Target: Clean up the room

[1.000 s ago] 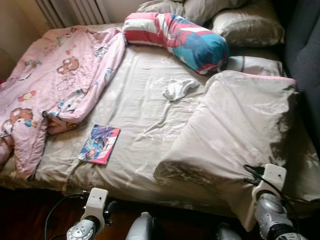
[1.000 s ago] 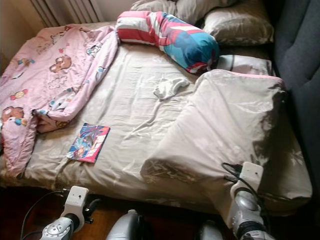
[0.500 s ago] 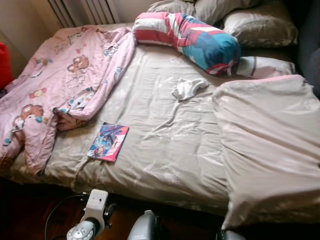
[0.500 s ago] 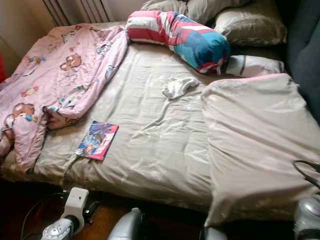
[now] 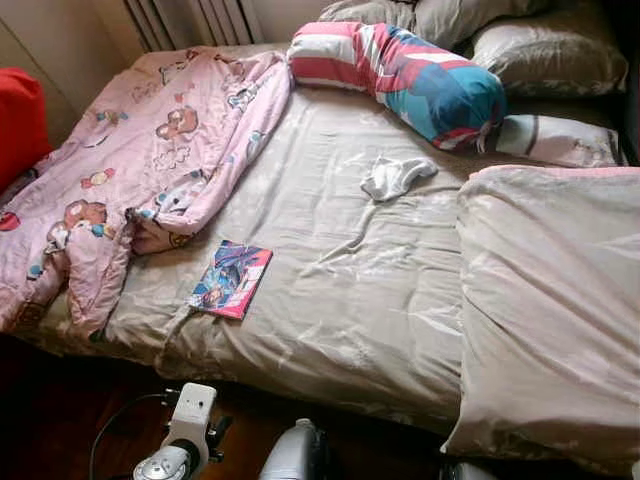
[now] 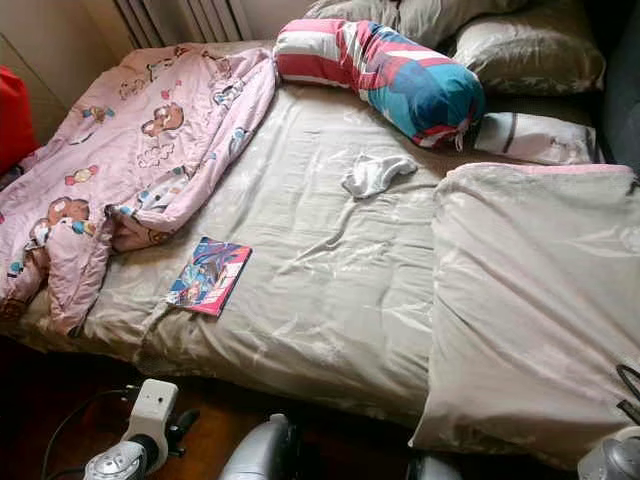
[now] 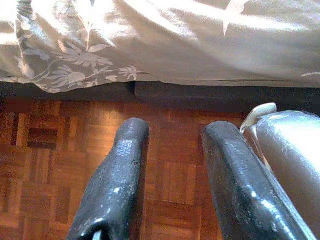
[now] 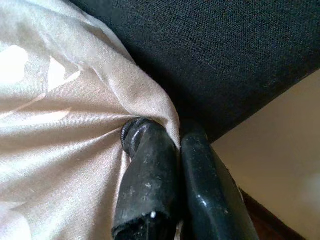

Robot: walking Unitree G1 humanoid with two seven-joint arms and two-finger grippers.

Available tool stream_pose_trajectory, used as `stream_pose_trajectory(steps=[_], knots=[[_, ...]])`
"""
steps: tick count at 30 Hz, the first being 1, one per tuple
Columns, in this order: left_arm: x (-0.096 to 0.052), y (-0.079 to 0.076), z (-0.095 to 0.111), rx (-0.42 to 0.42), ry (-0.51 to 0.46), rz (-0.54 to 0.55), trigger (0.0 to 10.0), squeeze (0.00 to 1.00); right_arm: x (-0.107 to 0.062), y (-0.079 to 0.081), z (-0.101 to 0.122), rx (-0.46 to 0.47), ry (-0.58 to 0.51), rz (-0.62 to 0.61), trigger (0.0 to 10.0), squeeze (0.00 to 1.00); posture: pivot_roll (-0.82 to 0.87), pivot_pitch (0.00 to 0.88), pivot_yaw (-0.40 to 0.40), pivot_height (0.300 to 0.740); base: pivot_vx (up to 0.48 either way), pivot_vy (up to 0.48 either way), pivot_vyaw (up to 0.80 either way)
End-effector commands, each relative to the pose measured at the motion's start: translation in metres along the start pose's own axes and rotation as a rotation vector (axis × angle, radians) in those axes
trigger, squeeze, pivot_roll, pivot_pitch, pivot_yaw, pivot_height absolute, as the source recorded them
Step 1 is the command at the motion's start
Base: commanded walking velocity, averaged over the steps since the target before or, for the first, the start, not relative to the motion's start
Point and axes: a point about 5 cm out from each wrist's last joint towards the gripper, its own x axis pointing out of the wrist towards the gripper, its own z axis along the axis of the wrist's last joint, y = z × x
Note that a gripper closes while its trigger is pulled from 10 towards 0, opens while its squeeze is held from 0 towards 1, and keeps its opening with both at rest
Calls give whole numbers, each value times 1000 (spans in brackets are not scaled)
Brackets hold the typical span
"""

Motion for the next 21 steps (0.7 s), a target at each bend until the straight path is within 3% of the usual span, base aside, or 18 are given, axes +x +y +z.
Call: stream_pose_trajectory(steps=[1, 7, 13, 15, 16, 17, 18, 21], knots=[[-5, 7, -10, 17, 44, 10, 10000, 0, -3, -14, -19, 28, 74, -54, 10000, 1000, -28, 159, 155, 656, 0, 0, 0], [-5, 6, -12, 14, 47, 8, 10000, 0, -1, 0, 0, -17, -44, 23, 10000, 1000, -31, 165, 152, 656, 0, 0, 0], [-5, 4, -13, 8, 54, 7, 10000, 0, -11, 30, 10, -124, -165, 207, 10000, 1000, -39, 163, 144, 656, 0, 0, 0], [-5, 4, -14, 0, 60, 10, 10000, 0, -20, 45, 9, -144, -208, 317, 10000, 1000, -44, 156, 136, 656, 0, 0, 0], [-5, 3, -15, -3, 62, 12, 10000, 0, -25, 52, 8, -152, -227, 373, 10000, 906, -46, 153, 135, 656, 0, 0, 0], [-5, 3, -15, -5, 63, 13, 10000, 0, -30, 59, 6, -154, -245, 432, 10000, 671, -47, 151, 133, 656, 0, 0, 0], [-5, 2, -15, -9, 66, 15, 10000, 0, -41, 72, 4, -163, -280, 531, 10000, 67, -49, 144, 130, 656, 0, 0, 0], [-3, 0, -13, -17, 62, 17, 10000, 0, -54, 86, -1, -149, -302, 640, 10000, 0, -57, 130, 122, 656, 0, 0, 0]])
